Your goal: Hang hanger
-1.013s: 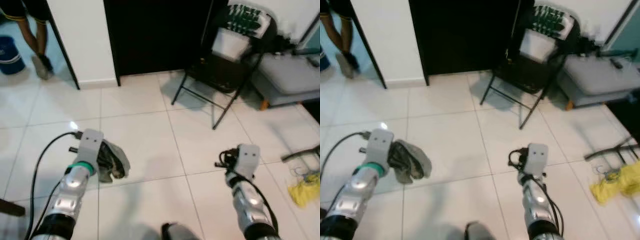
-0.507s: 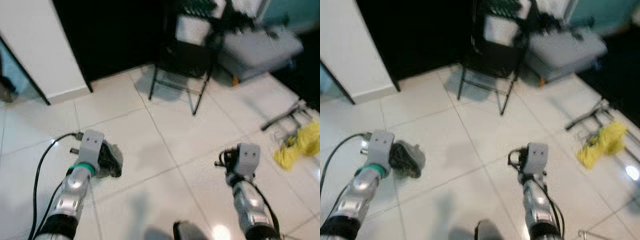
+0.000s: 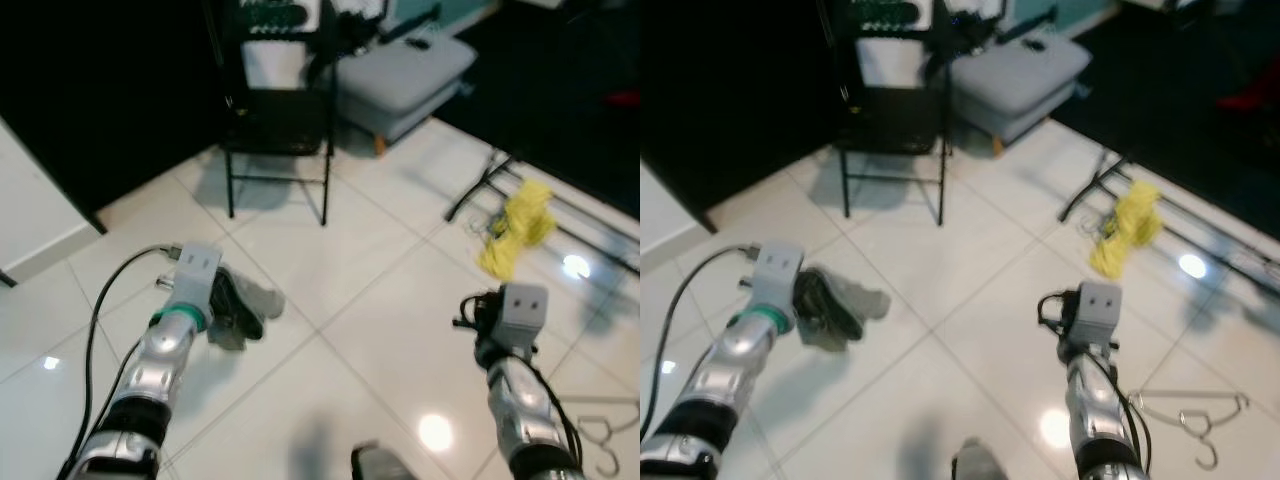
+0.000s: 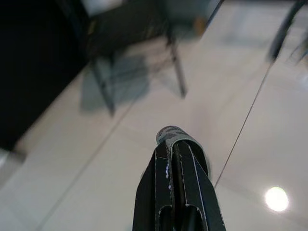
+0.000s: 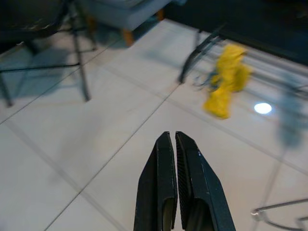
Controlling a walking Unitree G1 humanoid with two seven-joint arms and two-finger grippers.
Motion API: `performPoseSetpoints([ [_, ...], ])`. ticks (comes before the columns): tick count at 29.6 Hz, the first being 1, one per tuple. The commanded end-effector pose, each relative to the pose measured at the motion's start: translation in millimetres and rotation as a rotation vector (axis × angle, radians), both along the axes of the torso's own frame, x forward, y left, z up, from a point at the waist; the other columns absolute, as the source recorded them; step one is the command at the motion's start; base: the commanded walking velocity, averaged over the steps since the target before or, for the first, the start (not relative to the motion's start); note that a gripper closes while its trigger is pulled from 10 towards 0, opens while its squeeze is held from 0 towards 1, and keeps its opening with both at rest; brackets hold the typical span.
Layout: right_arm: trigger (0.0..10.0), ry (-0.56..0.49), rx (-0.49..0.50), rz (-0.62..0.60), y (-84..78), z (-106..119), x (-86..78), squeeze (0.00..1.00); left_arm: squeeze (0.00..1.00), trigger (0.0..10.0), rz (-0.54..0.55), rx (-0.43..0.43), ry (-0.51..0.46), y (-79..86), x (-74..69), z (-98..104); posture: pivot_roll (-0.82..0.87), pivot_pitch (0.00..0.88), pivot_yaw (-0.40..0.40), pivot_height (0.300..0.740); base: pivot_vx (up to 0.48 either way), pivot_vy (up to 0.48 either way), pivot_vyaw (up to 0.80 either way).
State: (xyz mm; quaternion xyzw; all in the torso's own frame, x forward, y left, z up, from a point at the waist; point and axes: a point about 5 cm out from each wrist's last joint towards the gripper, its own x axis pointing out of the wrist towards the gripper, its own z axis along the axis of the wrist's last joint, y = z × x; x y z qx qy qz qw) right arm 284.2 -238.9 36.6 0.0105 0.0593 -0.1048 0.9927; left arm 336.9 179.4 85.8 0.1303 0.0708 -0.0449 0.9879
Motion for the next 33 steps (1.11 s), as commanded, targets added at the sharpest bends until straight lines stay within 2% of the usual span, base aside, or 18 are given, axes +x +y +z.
performPoseSetpoints([
  [1, 10.0, 0.027, 0.017, 0.008, 6.6, -9, -6.6, 0.00, 0.00, 10.0, 0.028, 0.008, 0.061, 10.2, -11.4, -18, -0.11, 0.039, 0.127, 0.740, 0.000, 0.000, -0.77],
  [8, 10.0, 0.047, 0.027, 0.012, 10.3, -15, -10.1, 0.00, 0.00, 10.0, 0.033, 0.008, 0.090, 11.7, -19.4, -28, -0.11, 0.034, 0.120, 0.740, 0.000, 0.000, -0.78],
  [12, 10.0, 0.081, 0.026, 0.020, 9.4, -20, -10.9, 0.00, 0.00, 10.0, 0.061, 0.005, 0.128, 14.8, -24.9, -40, -0.11, 0.037, 0.089, 0.740, 0.000, 0.000, -0.78],
  [14, 10.0, 0.136, 0.005, 0.046, 8.1, -26, -13.9, 0.00, 0.00, 10.0, 0.079, 0.001, 0.147, 10.4, -32.0, -50, -0.10, 0.052, 0.040, 0.740, 0.000, 0.000, -0.77],
  [16, 10.0, 0.136, 0.005, 0.046, 8.1, -26, -13.9, 0.00, 0.00, 10.0, 0.079, 0.001, 0.147, 10.4, -32.0, -50, -0.10, 0.052, 0.040, 0.740, 0.000, 0.000, -0.77],
  [18, 10.0, 0.174, -0.025, 0.080, 4.8, -30, -16.7, 0.00, 0.00, 10.0, 0.090, -0.022, 0.156, 0.9, -38.6, -58, -0.09, 0.067, -0.003, 0.740, 0.000, 0.000, -0.77],
  [20, 10.0, 0.181, -0.036, 0.095, 3.8, -29, -16.8, 0.00, 0.00, 10.0, 0.093, -0.033, 0.157, -2.8, -41.4, -60, -0.09, 0.070, -0.009, 0.740, 0.000, 0.000, -0.48],
  [24, 10.0, 0.187, -0.059, 0.136, 4.5, -27, -12.7, 0.00, 0.00, 10.0, 0.112, -0.053, 0.158, -8.9, -49.1, -65, -0.08, 0.089, -0.045, 0.740, 0.000, 0.000, 0.00],
  [33, 10.0, 0.156, -0.048, 0.178, 17.9, -23, -5.5, 0.00, 0.00, 10.0, 0.105, -0.049, 0.144, -1.1, -56.9, -67, -0.06, 0.094, -0.027, 0.740, 0.000, 0.000, 0.00],
])
